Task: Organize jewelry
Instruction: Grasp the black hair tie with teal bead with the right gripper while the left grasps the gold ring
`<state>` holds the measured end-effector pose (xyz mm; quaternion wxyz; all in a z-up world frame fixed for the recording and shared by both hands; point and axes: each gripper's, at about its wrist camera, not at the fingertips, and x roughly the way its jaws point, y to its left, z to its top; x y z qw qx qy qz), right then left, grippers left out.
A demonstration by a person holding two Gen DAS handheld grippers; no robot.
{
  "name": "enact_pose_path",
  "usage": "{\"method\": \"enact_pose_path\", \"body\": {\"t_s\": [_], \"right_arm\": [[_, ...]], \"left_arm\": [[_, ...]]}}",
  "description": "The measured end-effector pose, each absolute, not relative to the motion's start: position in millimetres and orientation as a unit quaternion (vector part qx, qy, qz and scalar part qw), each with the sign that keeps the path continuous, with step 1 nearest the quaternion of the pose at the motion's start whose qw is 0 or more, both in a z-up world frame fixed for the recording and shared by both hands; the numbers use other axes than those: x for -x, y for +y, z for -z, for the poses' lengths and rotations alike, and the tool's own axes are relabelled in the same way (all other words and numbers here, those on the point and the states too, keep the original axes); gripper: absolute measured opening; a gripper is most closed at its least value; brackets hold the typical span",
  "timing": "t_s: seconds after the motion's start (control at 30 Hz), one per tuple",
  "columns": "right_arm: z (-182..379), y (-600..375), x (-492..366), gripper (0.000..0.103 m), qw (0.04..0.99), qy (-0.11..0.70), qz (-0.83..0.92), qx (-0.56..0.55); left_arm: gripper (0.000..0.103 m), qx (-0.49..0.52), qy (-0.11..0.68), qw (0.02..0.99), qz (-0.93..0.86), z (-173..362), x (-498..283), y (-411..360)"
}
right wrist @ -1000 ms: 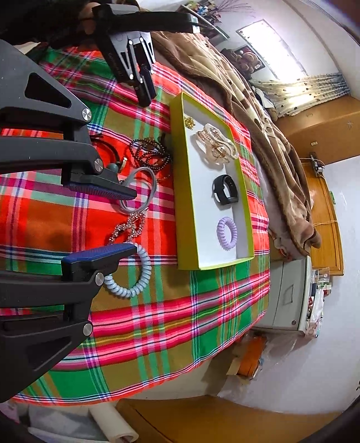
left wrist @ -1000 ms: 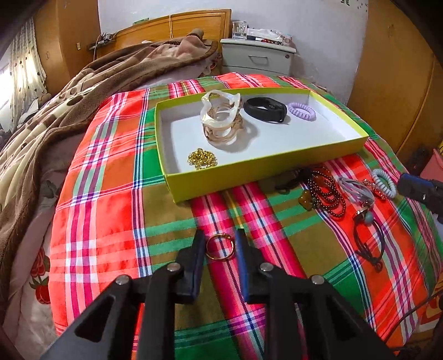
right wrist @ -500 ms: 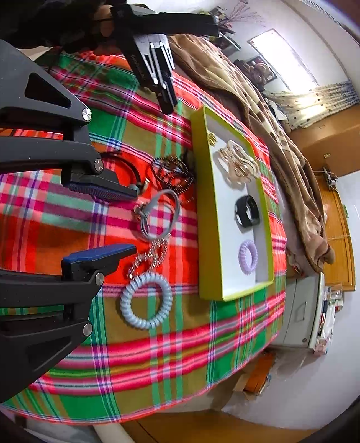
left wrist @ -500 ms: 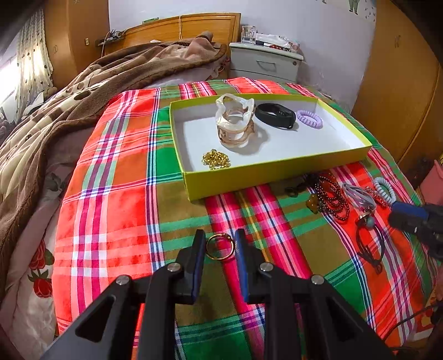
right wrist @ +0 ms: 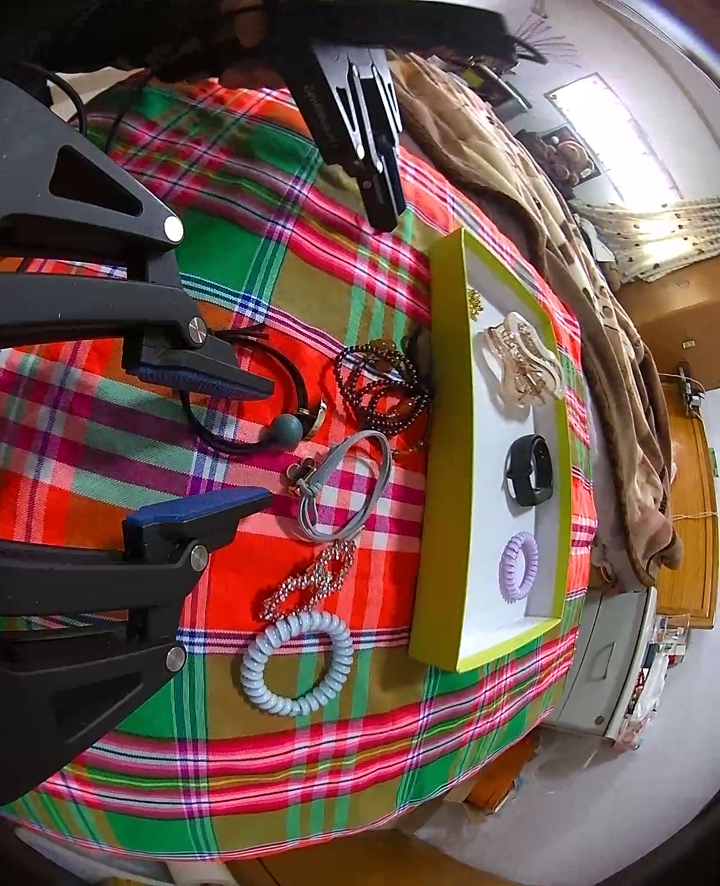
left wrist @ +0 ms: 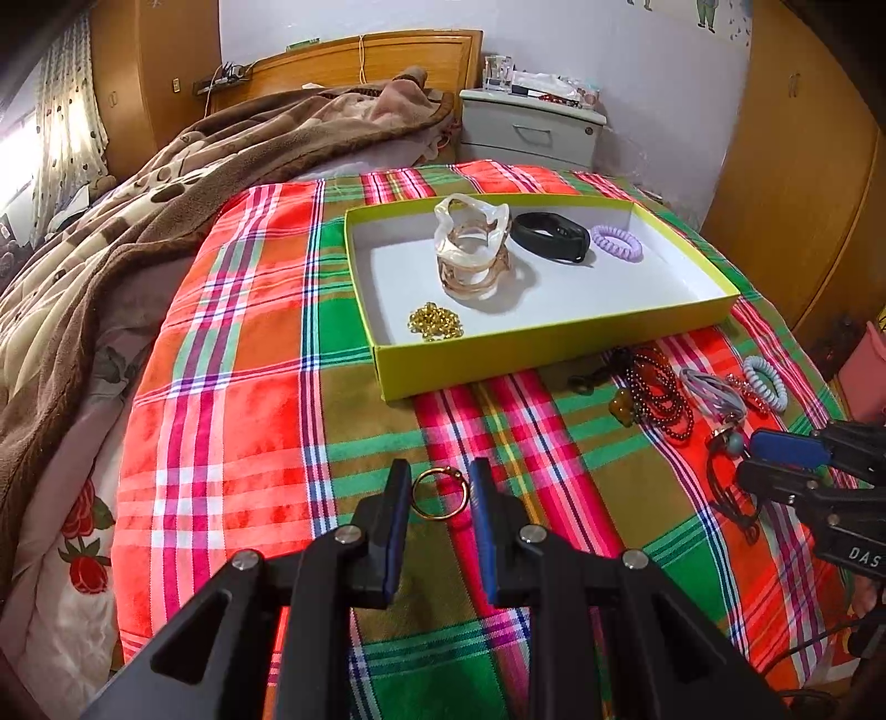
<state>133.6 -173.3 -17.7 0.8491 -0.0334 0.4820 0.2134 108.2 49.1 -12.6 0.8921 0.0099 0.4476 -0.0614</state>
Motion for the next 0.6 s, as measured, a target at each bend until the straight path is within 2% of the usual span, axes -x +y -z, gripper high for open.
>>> {"method": "enact_pose_path", "body": {"t_s": [0.37,0.6], "right_arm": [[22.4,-162.0,-128.6,0.033,0.86,0.466,-0.192,0.082],[22.2,-160.6,-126.5,0.014,0.862,0.458,-0.196,0.094]], "left_arm": [[0.022,-0.012,0.447,0.892,0.06,10.6,-105.9,48.0],[0.022,-0.017,0.446,0.893,0.061,7.7,-104.5,42.9]]}}
